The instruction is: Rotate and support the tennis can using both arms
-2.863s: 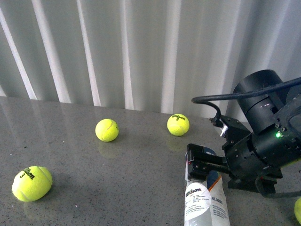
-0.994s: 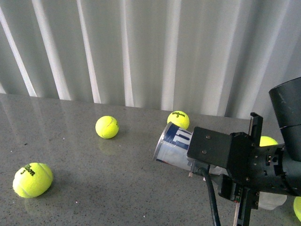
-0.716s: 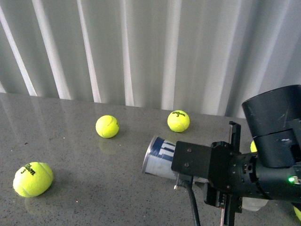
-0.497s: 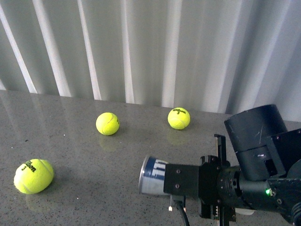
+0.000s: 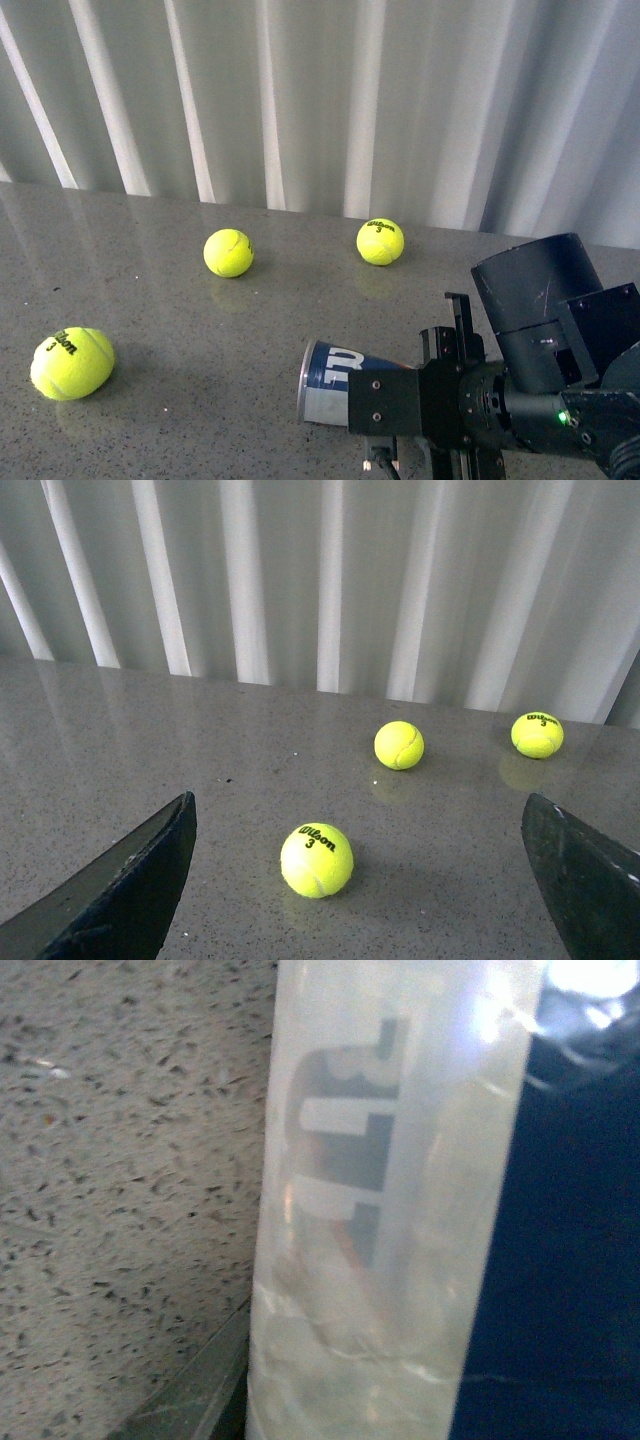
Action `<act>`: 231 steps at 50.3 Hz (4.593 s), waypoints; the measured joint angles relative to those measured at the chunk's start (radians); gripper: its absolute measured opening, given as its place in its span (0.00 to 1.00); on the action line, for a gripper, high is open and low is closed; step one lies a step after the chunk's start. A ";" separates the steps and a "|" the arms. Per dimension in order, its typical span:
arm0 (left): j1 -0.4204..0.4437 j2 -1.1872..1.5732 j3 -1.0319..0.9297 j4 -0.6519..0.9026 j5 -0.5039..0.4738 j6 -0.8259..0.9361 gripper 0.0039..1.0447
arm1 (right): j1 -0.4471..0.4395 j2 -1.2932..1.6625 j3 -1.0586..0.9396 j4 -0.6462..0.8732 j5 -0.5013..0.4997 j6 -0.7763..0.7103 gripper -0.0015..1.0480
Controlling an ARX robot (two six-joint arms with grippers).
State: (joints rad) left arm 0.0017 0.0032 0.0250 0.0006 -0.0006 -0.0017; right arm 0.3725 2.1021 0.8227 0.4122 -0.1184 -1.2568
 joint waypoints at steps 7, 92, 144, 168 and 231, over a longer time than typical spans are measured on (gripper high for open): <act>0.000 0.000 0.000 0.000 0.000 0.000 0.94 | 0.016 -0.017 -0.006 -0.005 -0.004 0.025 0.73; 0.000 0.000 0.000 0.000 0.000 0.000 0.94 | -0.391 -0.875 -0.327 0.332 0.288 0.763 0.93; 0.000 0.000 0.000 0.000 0.000 0.000 0.94 | -0.375 -1.590 -0.771 0.040 0.117 1.244 0.03; 0.000 0.000 0.000 0.000 0.000 0.000 0.94 | -0.375 -1.780 -0.819 -0.085 0.117 1.246 0.03; 0.049 0.449 0.282 0.003 0.308 -0.101 0.94 | -0.375 -2.098 -0.818 -0.412 0.117 1.246 0.76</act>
State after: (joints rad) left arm 0.0505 0.4522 0.3065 0.0040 0.3073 -0.1028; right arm -0.0021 0.0040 0.0048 0.0006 -0.0010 -0.0105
